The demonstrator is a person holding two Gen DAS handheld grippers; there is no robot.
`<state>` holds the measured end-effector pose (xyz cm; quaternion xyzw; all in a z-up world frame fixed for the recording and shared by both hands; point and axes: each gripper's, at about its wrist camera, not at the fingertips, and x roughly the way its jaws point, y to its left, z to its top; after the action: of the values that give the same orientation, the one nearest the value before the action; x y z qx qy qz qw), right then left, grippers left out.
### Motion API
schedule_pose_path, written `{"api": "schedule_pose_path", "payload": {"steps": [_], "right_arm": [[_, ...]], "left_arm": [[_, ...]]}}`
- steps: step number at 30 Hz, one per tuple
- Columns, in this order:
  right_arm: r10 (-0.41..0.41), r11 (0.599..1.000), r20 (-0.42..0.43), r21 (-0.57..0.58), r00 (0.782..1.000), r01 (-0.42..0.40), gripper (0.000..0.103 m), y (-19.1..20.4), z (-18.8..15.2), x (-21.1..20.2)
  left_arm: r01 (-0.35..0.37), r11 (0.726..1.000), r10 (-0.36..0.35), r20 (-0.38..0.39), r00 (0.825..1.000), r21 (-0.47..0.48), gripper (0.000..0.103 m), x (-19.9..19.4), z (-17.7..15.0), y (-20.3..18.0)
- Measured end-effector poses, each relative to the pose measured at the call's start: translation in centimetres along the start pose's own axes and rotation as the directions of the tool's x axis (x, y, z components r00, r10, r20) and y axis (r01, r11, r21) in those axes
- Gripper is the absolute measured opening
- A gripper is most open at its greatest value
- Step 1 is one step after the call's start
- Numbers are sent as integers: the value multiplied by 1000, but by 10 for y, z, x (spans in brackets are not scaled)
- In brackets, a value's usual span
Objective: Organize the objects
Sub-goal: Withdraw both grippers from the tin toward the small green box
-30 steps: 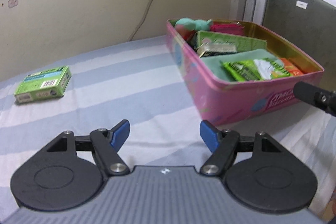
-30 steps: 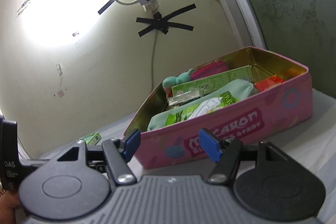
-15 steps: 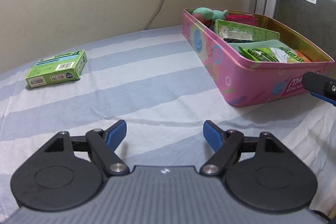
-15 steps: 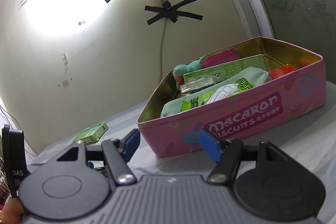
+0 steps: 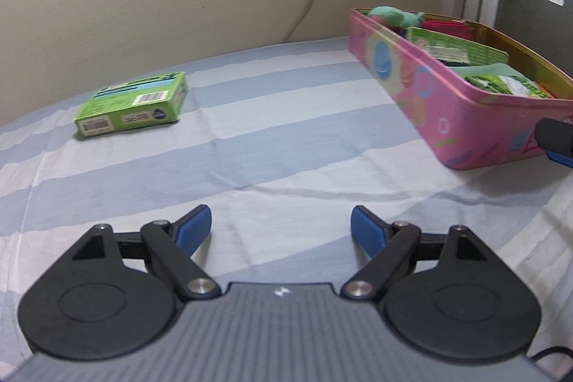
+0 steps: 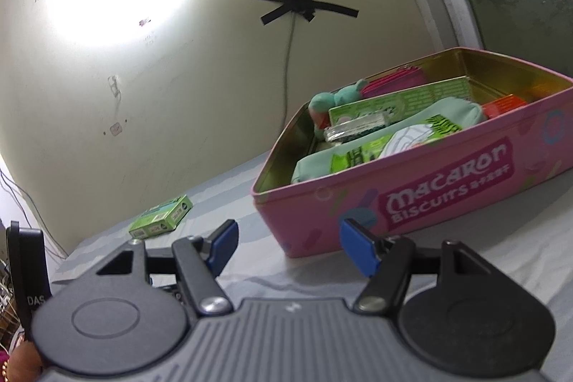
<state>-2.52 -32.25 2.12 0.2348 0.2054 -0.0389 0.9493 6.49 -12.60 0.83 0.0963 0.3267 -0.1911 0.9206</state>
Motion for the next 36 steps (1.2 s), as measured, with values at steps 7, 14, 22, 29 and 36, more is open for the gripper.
{"api": "schedule_pose_path", "payload": {"steps": [7, 14, 22, 29, 36], "right_arm": [[13, 1000, -30, -23, 999, -14, 66, 12, -5, 13], [16, 999, -47, -44, 999, -18, 70, 24, -8, 20], [25, 997, -71, -73, 997, -30, 71, 38, -10, 29], [39, 994, -113, -99, 993, -50, 71, 51, -17, 42], [46, 991, -148, -120, 988, -64, 71, 61, -23, 55]], "left_arm": [[-39, 999, 39, 10, 999, -15, 87, 1, -2, 17], [-54, 998, 55, 17, 998, -36, 87, 2, -3, 31], [-75, 995, 77, 23, 997, -67, 87, 2, -2, 49], [-104, 989, 106, 16, 994, -102, 88, 5, -5, 68], [-129, 985, 132, 22, 991, -116, 89, 3, -8, 83]]}}
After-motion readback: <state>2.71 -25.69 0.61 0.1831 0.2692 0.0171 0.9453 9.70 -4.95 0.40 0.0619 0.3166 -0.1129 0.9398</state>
